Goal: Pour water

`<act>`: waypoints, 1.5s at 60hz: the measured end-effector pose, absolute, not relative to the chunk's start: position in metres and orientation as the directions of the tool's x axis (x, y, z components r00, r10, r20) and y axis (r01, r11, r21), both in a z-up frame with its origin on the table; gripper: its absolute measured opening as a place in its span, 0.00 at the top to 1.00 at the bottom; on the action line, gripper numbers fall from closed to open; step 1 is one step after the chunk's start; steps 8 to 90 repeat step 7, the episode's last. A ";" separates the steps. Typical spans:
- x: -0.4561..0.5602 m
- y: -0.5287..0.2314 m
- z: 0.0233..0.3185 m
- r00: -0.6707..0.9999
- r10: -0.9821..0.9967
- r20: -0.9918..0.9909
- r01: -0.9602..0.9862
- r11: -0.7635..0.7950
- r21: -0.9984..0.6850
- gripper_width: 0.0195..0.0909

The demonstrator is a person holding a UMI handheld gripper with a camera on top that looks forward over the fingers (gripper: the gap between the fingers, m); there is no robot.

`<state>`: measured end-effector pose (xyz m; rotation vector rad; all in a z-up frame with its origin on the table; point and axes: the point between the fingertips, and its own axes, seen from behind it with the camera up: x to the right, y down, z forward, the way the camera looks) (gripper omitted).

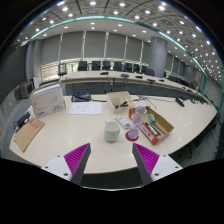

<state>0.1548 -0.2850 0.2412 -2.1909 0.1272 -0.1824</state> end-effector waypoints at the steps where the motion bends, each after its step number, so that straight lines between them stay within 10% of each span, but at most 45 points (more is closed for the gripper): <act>1: 0.153 -0.286 0.242 0.984 -0.156 0.083 -0.024 -0.584 -0.811 0.07; 90: 0.148 -0.290 0.244 0.985 -0.146 0.095 -0.009 -0.589 -0.808 0.07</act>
